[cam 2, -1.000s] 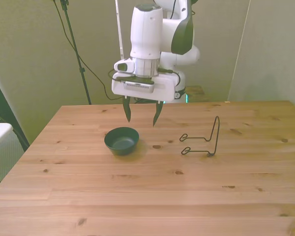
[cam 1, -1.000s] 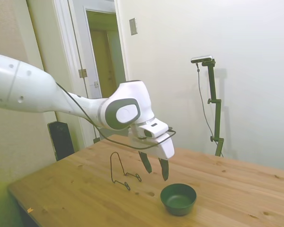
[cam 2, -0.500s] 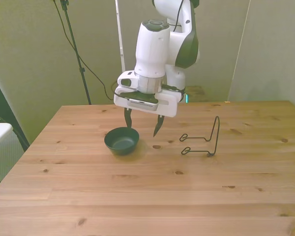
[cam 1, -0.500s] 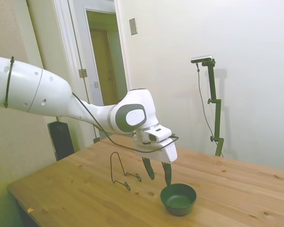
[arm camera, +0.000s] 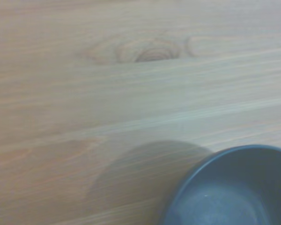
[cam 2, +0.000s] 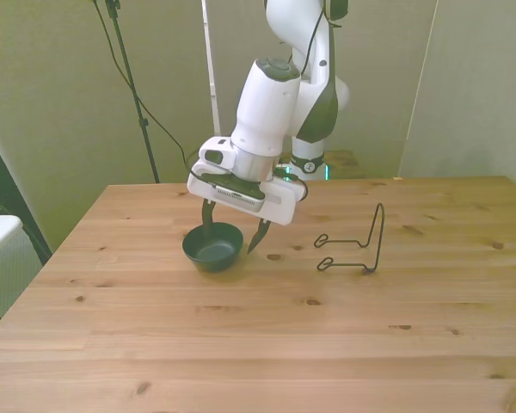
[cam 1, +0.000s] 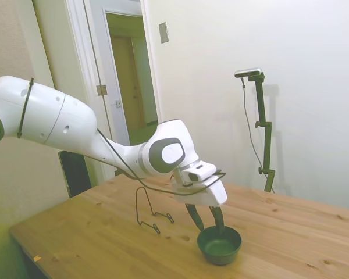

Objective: Load the bowl

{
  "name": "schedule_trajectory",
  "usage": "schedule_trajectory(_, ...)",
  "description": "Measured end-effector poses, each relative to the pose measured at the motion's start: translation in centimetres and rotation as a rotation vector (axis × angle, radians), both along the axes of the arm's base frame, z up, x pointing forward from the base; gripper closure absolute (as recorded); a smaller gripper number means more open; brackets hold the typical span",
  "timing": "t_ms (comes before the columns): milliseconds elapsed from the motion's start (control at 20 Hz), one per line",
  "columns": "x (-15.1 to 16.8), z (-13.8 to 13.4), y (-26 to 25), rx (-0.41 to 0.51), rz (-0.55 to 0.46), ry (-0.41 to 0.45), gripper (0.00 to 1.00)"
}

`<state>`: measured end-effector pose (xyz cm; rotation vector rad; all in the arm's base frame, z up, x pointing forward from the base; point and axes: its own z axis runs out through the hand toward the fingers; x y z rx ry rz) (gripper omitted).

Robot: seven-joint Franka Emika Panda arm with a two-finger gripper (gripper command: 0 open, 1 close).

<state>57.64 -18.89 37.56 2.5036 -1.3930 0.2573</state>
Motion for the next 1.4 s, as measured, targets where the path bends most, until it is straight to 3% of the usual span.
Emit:
schedule_trajectory(250,0.1,-0.8,1.2,0.020,0.009,-0.001,0.00)
schedule_trajectory(400,0.0,-1.0,1.3,0.089,-0.014,-0.011,0.00)
schedule_trajectory(450,0.0,-1.3,1.1,0.116,-0.018,-0.011,1.00)
schedule_trajectory(600,-0.1,-2.0,0.1,0.170,-0.030,0.000,1.00)
schedule_trajectory(1400,0.4,-1.6,0.7,0.167,-0.015,0.004,1.00)
